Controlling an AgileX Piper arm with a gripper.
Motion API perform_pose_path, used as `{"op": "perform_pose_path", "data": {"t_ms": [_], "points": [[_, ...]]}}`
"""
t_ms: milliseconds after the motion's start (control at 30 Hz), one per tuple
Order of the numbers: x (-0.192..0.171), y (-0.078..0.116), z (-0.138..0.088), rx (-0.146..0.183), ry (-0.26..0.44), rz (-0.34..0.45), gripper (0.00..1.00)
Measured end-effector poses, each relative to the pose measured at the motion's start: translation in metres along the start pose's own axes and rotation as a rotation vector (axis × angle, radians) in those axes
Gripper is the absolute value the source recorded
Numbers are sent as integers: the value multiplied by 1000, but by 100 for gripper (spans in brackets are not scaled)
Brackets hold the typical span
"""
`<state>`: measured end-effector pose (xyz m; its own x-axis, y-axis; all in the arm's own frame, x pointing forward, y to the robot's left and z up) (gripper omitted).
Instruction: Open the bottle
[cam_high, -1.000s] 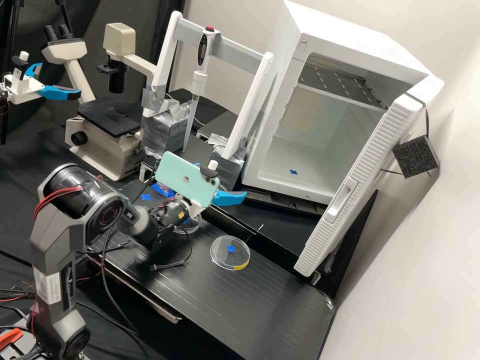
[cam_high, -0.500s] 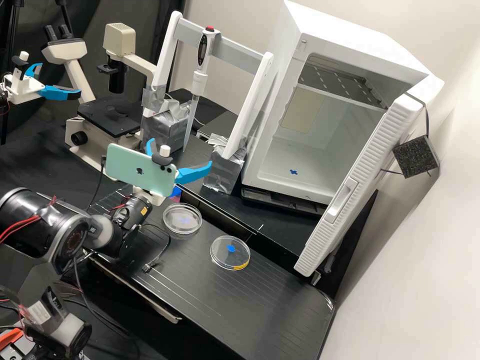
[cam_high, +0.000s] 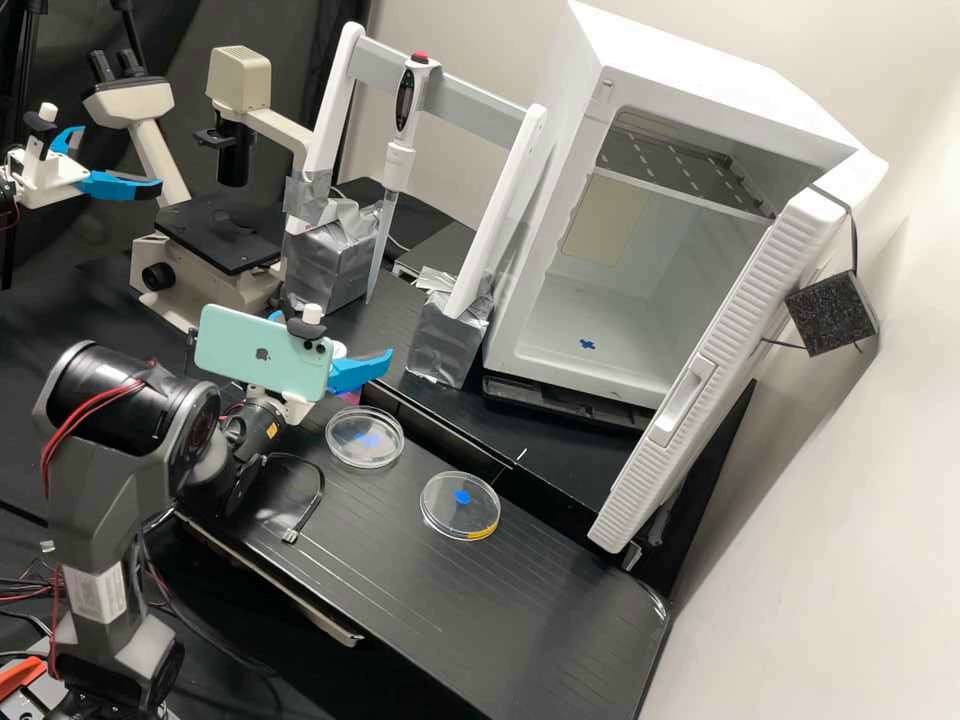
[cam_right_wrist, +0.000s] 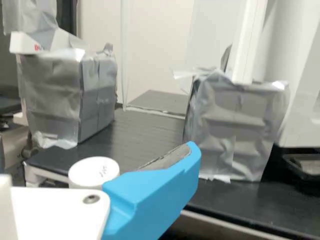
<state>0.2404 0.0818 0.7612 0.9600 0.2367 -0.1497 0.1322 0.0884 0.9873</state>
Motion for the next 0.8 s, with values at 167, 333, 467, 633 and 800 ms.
{"op": "perform_pose_path", "data": {"t_ms": [167,333,467,633,800], "points": [[5,1,1,0,-5,5,0],[7,5,7,-2,-27,24,0],[11,7,9,-3,-31,33,0],[12,5,10,-3,-38,25,0],[12,5,10,-3,-38,25,0]]}}
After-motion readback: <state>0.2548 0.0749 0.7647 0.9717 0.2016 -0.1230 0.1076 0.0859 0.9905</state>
